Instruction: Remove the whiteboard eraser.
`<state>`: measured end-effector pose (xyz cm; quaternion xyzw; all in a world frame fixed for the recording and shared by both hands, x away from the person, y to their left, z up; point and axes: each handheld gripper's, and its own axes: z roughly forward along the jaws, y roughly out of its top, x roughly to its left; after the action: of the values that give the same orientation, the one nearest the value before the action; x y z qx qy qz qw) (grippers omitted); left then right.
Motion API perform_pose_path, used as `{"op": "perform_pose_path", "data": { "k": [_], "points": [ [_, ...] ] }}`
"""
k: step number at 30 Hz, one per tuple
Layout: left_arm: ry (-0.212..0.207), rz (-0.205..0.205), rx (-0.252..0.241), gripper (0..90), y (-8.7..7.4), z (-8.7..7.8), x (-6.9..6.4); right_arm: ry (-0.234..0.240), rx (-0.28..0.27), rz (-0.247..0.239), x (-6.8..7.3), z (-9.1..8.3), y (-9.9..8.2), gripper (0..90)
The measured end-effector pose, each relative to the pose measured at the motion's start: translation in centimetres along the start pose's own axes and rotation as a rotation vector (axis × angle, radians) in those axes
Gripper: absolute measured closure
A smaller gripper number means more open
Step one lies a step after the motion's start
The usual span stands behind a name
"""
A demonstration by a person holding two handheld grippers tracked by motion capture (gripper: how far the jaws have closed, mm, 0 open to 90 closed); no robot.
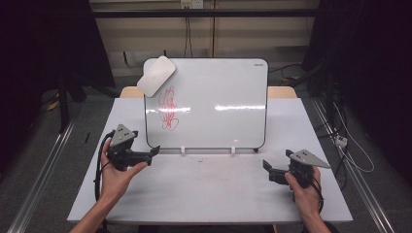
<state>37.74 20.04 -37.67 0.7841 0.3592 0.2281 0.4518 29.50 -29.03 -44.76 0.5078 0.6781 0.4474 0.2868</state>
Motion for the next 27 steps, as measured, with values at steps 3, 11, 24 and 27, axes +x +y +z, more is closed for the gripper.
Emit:
{"op": "perform_pose_path", "data": {
  "k": [3, 11, 24, 27],
  "points": [
    [-0.006, -0.008, -0.011, 6.0, 0.7, 0.1, 0.5, 0.006, 0.006, 0.006, -0.1, 0.0, 0.0, 5.4],
    [0.003, -0.006, -0.053, 8.1, 3.1, 0.6, 1.8, 0.012, 0.009, 0.005, -0.1, 0.0, 0.0, 5.5],
    [0.07, 0.075, -0.091, 6.8, 7.7, 1.0, 2.8, 0.021, 0.011, -0.005, 0.2, 0.1, 0.1, 5.6],
    [0.077, 0.094, -0.07, 7.0, 8.7, 1.5, 3.1, 0.025, 0.013, -0.009, 0.2, 0.1, 0.1, 5.6]
  ]
}}
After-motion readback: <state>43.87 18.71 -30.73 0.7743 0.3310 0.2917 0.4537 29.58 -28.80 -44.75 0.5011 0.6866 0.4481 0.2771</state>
